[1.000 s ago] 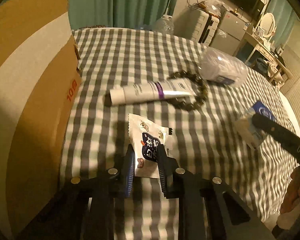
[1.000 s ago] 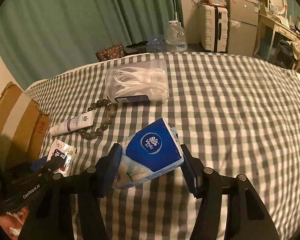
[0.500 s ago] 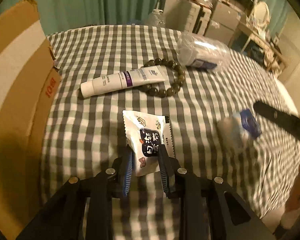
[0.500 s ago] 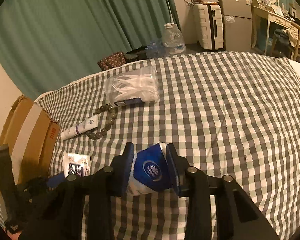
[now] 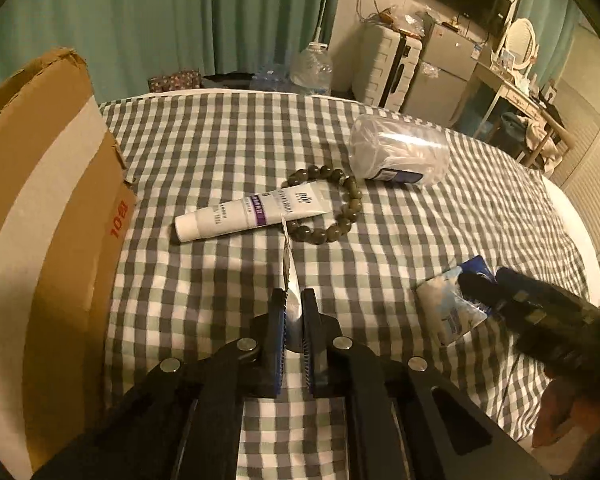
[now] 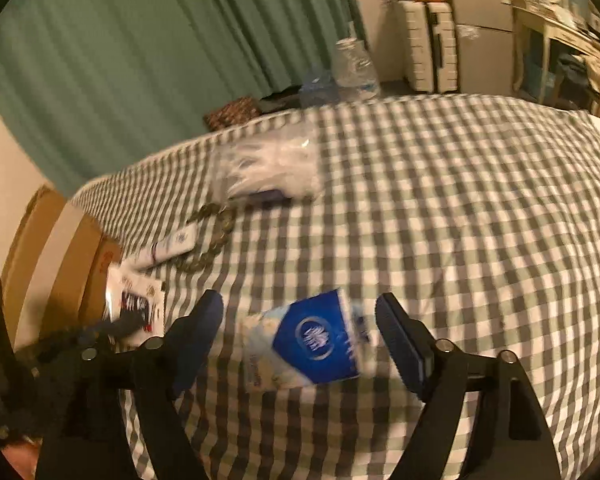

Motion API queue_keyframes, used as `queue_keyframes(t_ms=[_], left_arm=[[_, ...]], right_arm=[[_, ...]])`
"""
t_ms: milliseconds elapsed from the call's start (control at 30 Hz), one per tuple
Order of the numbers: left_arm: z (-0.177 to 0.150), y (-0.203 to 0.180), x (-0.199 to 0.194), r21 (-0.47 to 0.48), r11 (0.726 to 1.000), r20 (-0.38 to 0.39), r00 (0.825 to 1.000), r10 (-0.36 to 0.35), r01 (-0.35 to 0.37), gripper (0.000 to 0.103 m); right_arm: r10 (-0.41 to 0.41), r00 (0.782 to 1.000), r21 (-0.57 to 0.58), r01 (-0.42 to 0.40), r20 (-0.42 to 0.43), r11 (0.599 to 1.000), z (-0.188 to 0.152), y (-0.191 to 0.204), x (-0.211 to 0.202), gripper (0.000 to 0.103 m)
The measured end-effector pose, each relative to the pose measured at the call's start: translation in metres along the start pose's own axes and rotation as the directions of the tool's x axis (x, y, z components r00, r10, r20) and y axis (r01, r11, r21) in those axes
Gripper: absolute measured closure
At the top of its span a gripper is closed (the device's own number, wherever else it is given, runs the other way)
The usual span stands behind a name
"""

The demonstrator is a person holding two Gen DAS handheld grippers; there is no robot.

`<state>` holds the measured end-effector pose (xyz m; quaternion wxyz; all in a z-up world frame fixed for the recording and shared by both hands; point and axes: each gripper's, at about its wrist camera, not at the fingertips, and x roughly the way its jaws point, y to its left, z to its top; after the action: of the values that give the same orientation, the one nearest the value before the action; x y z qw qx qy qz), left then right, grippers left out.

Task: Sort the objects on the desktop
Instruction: 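Grasp the white snack packet with the left gripper while the right grasps the blue tissue pack, then carry the snack packet and tissue pack into the cardboard box and open both grippers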

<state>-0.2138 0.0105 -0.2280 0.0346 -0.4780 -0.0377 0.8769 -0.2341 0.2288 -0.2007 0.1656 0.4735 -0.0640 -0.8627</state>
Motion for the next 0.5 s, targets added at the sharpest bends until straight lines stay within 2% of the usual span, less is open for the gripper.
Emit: queue_keyframes(t_ms=[133, 167, 267, 300, 400, 500], left_arm=[[-0.005, 0.008, 0.011, -0.023, 1.000, -0.042, 0.999, -0.009, 0.008, 0.095], [-0.007, 0.009, 0.013, -0.033, 0.999, -0.049, 0.999, -0.009, 0.008, 0.095], [-0.010, 0.014, 0.027, -0.073, 0.997, -0.087, 0.996, -0.018, 0.012, 0.095], [-0.011, 0.016, 0.029, -0.082, 0.997, -0.089, 0.996, -0.019, 0.012, 0.095], [-0.012, 0.018, 0.024, -0.089, 0.996, -0.068, 0.997, -0.022, 0.016, 0.095], [-0.010, 0.013, 0.008, -0.069, 0.997, -0.028, 0.999, -0.035, 0.033, 0.095]], right_arm=[[-0.072, 0.988, -0.072, 0.062, -0.137, 0.995, -0.008, 0.013, 0.027, 0.021], [-0.098, 0.985, -0.092, 0.085, -0.143, 0.992, -0.009, 0.017, 0.029, 0.021], [-0.137, 0.981, -0.128, 0.120, -0.136, 0.985, -0.011, 0.022, 0.032, 0.023], [-0.138, 0.982, -0.120, 0.122, -0.129, 0.985, -0.010, 0.020, 0.032, 0.029], [-0.075, 0.990, -0.052, 0.070, -0.116, 0.996, -0.008, 0.007, 0.026, 0.030], [-0.055, 0.995, -0.001, 0.055, -0.087, 0.998, -0.007, -0.002, 0.014, 0.030]])
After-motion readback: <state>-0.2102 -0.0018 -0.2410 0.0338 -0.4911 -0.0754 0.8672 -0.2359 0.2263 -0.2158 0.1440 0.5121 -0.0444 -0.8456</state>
